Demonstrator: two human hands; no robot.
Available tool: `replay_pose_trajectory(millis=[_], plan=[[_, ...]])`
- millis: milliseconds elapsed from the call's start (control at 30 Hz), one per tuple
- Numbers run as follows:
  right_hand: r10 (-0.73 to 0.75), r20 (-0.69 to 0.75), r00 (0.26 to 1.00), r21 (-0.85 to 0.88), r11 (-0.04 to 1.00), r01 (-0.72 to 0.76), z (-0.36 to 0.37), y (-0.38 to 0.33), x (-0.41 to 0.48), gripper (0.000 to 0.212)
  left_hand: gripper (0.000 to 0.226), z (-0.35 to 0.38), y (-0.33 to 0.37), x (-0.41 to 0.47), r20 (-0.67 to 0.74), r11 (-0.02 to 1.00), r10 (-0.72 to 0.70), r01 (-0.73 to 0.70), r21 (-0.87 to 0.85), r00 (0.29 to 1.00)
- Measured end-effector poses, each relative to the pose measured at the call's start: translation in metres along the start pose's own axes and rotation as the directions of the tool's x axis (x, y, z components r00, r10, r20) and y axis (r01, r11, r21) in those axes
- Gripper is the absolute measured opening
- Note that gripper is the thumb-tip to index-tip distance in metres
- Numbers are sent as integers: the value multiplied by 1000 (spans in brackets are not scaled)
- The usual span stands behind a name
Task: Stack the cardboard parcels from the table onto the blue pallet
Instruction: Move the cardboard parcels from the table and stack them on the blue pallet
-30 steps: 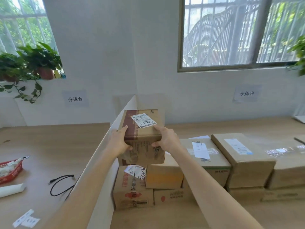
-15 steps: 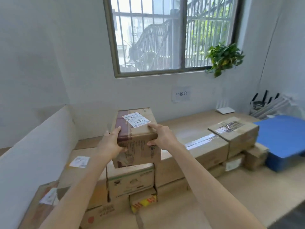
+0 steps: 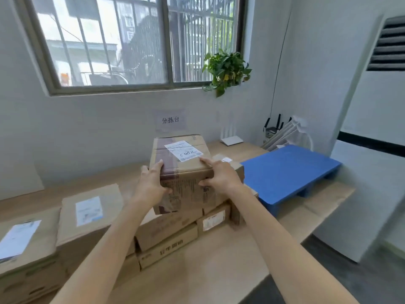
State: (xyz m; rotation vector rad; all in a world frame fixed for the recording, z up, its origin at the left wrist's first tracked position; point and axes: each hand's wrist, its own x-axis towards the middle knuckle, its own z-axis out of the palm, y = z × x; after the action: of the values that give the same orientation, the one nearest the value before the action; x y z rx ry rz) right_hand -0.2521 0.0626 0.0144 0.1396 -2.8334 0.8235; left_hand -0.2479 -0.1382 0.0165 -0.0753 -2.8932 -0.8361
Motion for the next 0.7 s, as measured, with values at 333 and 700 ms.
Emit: replay_pose_trajectory(millis=[333,700], plan=[[56,-51,997,-41,997,-58,-71,179,58,82,88,128,135,84,32,997,70,-71,26,997],[103,0,995,-54,993,-103,-133,350,140,80,88,255,255,179,48,998,66,-67,15,997]])
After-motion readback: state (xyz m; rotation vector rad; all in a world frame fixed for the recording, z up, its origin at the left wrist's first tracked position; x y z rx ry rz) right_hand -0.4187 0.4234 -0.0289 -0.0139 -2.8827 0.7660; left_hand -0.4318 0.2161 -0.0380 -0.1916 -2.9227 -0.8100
